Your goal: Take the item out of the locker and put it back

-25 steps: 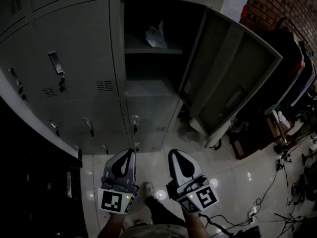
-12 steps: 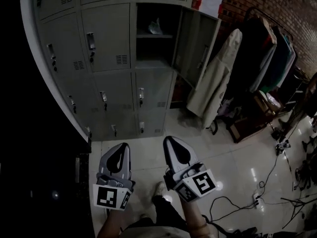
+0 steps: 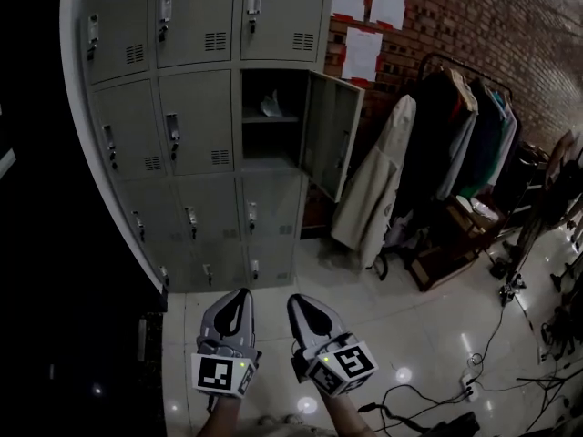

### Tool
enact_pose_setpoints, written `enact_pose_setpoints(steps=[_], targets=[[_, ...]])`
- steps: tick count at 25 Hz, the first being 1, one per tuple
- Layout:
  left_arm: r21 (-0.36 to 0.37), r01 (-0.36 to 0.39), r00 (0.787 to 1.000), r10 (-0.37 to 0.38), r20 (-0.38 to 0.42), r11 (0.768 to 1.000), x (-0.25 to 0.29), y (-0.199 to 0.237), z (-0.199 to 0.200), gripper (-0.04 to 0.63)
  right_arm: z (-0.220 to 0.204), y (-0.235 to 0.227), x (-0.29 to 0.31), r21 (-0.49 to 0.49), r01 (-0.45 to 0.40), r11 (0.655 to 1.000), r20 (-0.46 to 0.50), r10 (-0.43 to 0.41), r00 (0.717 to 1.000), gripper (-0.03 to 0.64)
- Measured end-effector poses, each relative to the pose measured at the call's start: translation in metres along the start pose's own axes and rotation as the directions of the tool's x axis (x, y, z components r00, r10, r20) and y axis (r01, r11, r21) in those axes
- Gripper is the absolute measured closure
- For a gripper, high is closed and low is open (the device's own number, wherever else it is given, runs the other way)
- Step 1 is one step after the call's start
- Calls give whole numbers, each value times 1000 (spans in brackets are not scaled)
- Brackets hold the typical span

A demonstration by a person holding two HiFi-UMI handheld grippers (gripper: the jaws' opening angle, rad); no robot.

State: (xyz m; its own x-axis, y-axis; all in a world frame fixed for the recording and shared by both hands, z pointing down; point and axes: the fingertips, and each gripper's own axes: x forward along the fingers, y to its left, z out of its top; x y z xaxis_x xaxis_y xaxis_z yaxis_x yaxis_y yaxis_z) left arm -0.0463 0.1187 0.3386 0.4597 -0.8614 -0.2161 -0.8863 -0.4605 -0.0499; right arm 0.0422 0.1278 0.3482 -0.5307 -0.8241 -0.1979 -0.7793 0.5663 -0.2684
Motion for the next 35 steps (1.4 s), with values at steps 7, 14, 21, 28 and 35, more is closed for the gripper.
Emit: enact_pose_setpoints(steps=[7,14,21,28,35], targets=[[16,0,999,-1,35,1000,-7,-8,12,589,19,7,-4,-28,-46,999,38,47,998,615],[18,-5,999,5,35,1000,-20,-14,19,589,35,22,-10,-48,-67,997,70,71,995,615],[4,-16,999,16,35,1000,-30,-19,20,589,29,22,-19,-89,-29,996,29,31,999,615],[-1,-19,999,19,35,1000,-39,-18,22,589,24,28,-24,-95,-24,995,32,27,999,615],[-1,-27,999,27,30,1000,-45,-15,20,589,18,32,-24,-118,-16,993,17,19,1000,615]])
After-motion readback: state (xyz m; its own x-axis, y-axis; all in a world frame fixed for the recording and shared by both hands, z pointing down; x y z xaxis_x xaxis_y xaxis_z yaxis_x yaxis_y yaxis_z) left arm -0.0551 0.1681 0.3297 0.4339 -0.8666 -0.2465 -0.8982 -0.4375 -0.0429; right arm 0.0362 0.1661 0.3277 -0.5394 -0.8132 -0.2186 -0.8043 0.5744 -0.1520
